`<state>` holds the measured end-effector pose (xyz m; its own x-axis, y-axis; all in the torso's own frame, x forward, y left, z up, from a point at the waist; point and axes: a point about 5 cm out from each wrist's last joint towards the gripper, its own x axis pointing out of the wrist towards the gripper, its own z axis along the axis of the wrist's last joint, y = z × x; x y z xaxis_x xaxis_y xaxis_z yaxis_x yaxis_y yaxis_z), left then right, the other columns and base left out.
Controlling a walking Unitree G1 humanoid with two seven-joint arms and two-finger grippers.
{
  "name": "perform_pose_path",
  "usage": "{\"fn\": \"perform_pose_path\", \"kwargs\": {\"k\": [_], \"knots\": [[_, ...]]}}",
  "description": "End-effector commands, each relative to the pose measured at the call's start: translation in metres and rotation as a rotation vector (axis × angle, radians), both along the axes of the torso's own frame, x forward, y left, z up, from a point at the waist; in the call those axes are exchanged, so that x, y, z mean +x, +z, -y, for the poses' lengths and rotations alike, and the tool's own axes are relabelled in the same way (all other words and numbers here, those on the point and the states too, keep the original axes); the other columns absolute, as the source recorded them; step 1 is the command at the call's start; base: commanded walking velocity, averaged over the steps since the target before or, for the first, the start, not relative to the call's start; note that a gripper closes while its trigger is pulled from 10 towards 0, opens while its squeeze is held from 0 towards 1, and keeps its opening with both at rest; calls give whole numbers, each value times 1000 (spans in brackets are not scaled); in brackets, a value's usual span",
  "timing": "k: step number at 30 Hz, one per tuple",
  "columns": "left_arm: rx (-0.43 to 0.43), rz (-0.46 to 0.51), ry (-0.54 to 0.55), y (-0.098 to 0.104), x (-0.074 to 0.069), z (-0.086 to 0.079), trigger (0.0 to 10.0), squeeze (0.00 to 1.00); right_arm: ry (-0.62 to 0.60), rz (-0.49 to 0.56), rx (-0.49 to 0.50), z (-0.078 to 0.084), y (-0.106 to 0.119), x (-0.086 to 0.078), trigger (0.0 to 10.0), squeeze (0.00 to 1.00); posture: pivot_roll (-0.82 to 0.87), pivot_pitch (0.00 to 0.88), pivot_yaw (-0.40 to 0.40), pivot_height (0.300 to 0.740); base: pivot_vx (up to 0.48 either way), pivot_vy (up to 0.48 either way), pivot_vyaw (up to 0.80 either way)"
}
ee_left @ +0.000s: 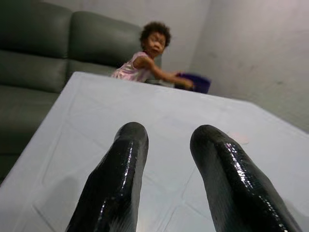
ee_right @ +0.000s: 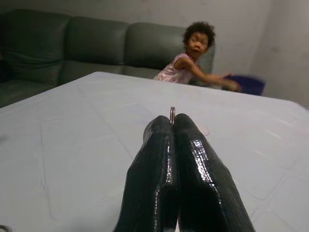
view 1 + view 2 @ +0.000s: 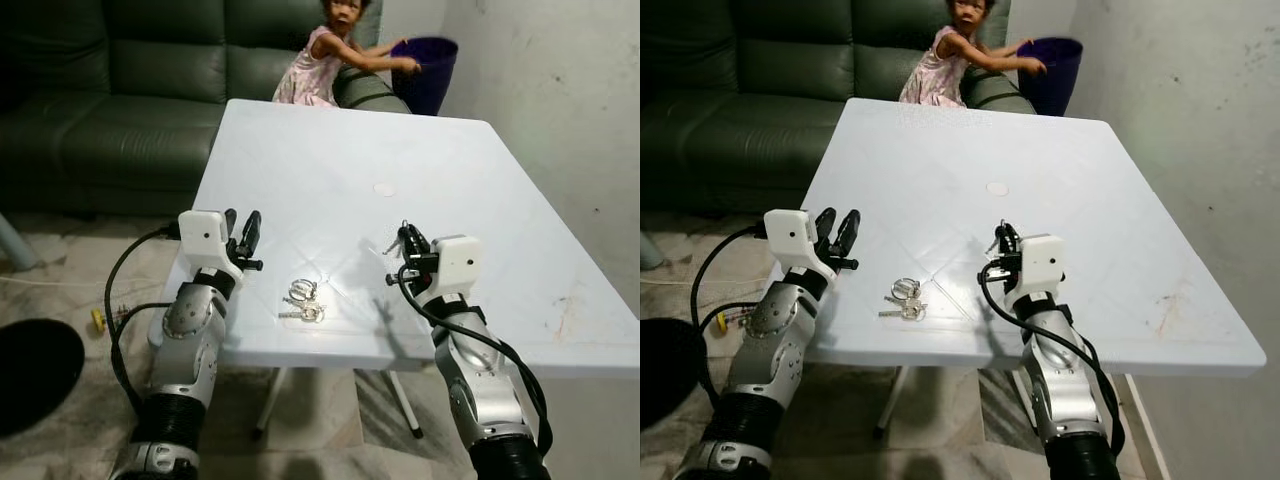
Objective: Hang keys on a hook
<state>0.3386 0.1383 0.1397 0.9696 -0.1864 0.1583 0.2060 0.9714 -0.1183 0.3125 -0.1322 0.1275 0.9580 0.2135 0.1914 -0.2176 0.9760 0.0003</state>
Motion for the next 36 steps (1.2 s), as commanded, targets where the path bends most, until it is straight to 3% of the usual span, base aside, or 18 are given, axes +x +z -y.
{"fn": "perform_pose_path", "kwargs": {"k": [1, 7, 20, 27, 36], "knots": [[16, -17, 22, -1, 2, -4, 10000, 0, 4, 14, -1, -3, 3, 1, 10000, 0, 144, 0, -80, 740, 0, 0, -788], [-36, -45, 23, -3, 2, -2, 10000, 0, 0, 13, 0, -3, 2, 1, 10000, 0, 138, 0, -77, 740, 0, 0, -788], [-43, -50, 30, -3, 2, -2, 10000, 0, -3, 12, -1, -2, 2, 1, 10000, 0, 138, 0, -78, 740, 0, 0, -788], [38, -70, 60, -6, 0, -6, 10000, 0, -5, 7, 10, -2, 2, 2, 10000, 0, 145, 0, -81, 740, 0, 0, -788], [26, -79, 90, -8, -1, -8, 10000, 0, -10, 0, 11, -2, 0, 1, 10000, 0, 147, 0, -85, 740, 0, 0, -788]]}}
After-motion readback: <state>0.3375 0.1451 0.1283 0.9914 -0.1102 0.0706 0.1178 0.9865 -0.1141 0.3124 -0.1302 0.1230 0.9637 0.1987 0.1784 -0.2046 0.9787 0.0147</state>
